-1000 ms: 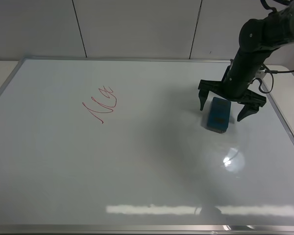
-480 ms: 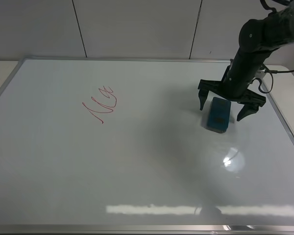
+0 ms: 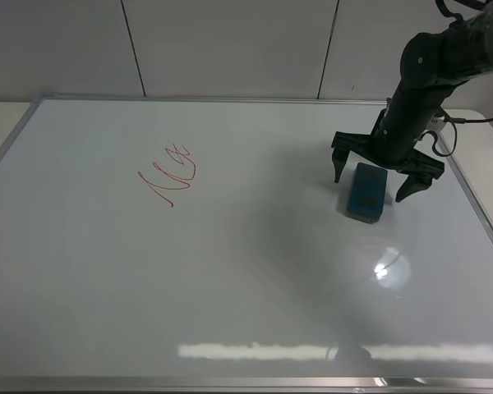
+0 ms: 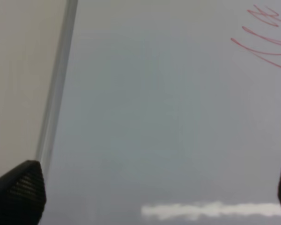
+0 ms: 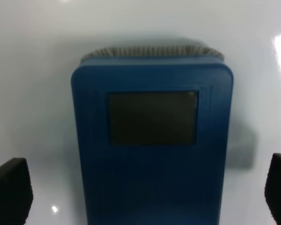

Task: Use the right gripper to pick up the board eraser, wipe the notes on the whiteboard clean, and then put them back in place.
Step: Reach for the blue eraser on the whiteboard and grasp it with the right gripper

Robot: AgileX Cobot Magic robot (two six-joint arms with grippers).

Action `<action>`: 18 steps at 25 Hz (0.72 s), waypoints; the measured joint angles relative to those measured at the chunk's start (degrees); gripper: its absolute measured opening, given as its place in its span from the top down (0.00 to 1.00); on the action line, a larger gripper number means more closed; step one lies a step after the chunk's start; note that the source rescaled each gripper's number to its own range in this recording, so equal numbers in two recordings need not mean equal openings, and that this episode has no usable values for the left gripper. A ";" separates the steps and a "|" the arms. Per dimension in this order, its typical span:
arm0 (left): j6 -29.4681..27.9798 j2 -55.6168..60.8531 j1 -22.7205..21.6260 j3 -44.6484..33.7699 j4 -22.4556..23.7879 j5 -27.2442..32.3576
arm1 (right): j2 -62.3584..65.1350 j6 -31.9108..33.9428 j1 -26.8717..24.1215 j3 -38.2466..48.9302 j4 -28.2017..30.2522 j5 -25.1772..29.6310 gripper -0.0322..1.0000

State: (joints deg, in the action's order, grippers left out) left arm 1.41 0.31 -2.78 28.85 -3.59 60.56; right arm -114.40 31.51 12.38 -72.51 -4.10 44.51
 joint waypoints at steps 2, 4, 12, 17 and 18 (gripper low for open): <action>0.00 0.00 0.00 0.00 0.00 0.00 | 0.00 0.17 0.00 0.00 0.00 -0.05 0.00; 0.00 0.00 0.00 0.00 0.00 0.00 | 0.00 0.21 0.00 0.00 0.48 0.00 0.05; 0.00 0.00 0.00 0.00 0.00 0.00 | 0.00 2.17 -0.17 0.00 3.41 2.04 0.94; 0.00 0.00 0.00 0.00 0.00 0.00 | 0.00 1.39 -0.17 0.00 4.10 3.15 0.94; 0.00 0.00 0.00 0.00 0.00 0.00 | 0.00 1.40 -0.17 0.00 4.10 3.19 0.94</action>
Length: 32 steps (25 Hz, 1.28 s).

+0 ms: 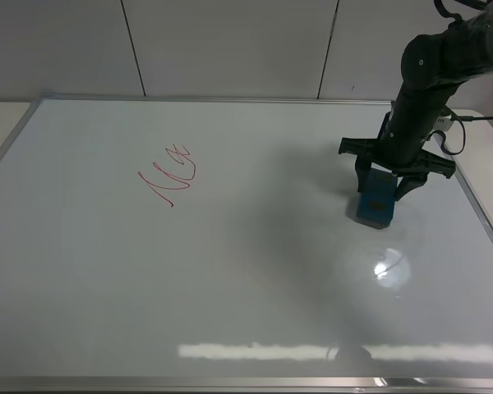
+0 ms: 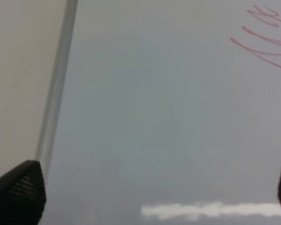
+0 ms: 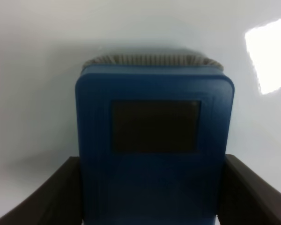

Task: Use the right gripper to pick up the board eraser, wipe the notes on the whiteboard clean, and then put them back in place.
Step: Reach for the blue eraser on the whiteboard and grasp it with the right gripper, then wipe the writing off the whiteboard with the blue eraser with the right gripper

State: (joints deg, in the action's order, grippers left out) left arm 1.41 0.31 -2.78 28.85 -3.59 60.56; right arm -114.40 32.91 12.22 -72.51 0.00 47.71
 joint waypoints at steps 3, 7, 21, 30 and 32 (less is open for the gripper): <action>0.00 0.00 0.00 0.00 0.00 0.00 | 0.00 -0.06 0.00 0.00 0.30 0.36 0.94; 0.00 0.00 0.00 0.00 0.00 0.00 | 0.08 -0.47 0.00 0.00 0.83 1.26 0.94; 0.00 0.00 0.00 0.00 0.00 0.00 | 6.26 -24.79 2.89 -2.73 1.29 6.88 0.94; 0.00 0.00 0.00 0.00 0.00 0.00 | 6.26 -28.75 9.60 -14.38 3.03 17.32 0.94; 0.00 0.00 0.00 0.00 0.00 0.00 | 6.26 -30.00 11.66 -15.64 4.00 18.36 0.94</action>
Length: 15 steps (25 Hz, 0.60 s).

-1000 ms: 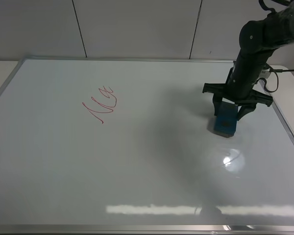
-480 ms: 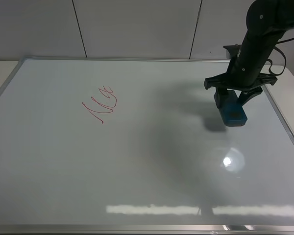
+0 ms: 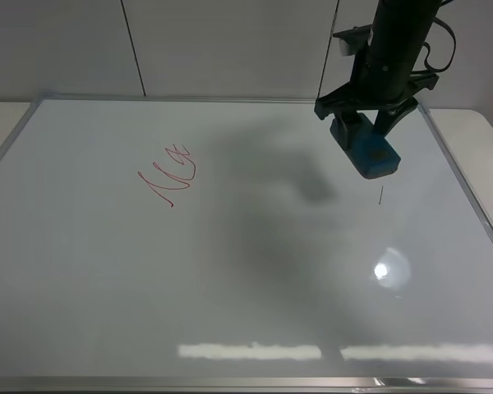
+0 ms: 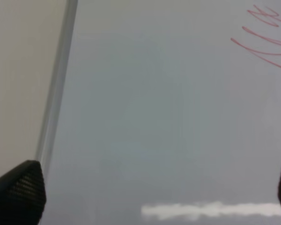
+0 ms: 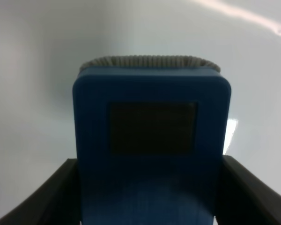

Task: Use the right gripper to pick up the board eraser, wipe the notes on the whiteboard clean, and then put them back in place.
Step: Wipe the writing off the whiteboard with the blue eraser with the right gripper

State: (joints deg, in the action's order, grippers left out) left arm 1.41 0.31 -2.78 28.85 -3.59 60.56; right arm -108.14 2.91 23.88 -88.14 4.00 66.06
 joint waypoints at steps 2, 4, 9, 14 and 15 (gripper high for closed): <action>0.00 0.00 0.00 0.00 0.00 0.00 | 0.00 -1.17 1.95 -0.34 0.72 0.65 0.94; 0.00 0.00 0.00 0.00 0.00 0.00 | 0.00 -1.46 3.68 -0.33 0.85 0.71 0.94; 0.00 0.00 0.00 0.00 0.00 0.00 | -0.12 -6.03 6.90 -0.33 0.10 0.60 0.94; 0.00 0.00 0.00 0.00 0.00 0.00 | -0.18 -12.98 10.53 -0.33 -4.00 -0.51 0.94; 0.00 0.00 0.00 0.00 0.00 0.00 | -0.18 -13.66 11.46 -0.33 -4.00 -0.77 0.94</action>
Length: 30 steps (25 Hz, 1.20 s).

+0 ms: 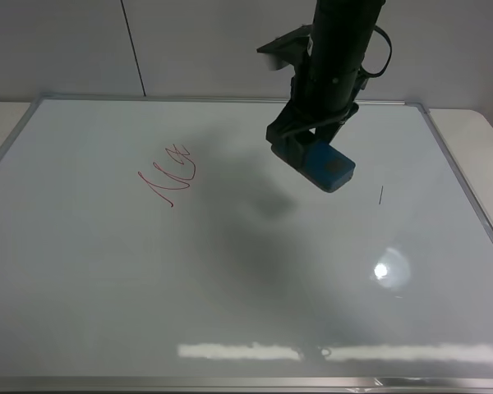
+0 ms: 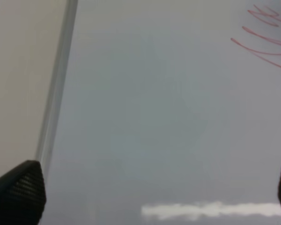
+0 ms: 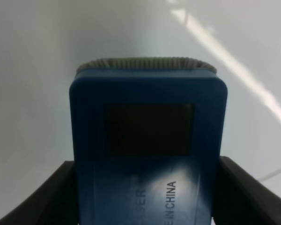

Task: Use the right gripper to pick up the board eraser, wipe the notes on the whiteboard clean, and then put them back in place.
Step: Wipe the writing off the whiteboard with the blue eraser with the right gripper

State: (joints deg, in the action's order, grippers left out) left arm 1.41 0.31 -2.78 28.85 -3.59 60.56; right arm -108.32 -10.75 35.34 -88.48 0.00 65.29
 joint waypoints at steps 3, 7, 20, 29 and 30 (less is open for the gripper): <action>0.00 0.00 0.00 0.00 0.00 0.00 | 0.00 -0.53 2.45 0.00 -0.31 -2.28 0.94; 0.00 0.00 0.00 0.00 0.00 0.00 | 0.00 -0.05 4.53 0.00 -0.51 -5.43 0.94; 0.00 0.00 0.00 0.00 0.00 0.00 | -3.49 2.04 5.64 -3.31 -0.92 -5.70 0.94; 0.00 0.00 0.00 0.00 0.00 0.00 | -15.29 1.56 6.12 -23.45 1.80 3.65 0.94; 0.00 0.00 0.00 0.00 0.00 0.00 | -16.79 0.78 6.19 -25.88 1.90 3.89 0.94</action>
State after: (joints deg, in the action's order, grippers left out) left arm 1.41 0.31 -2.78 28.85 -3.59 60.56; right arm -125.11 -9.96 41.52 -114.36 1.90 69.18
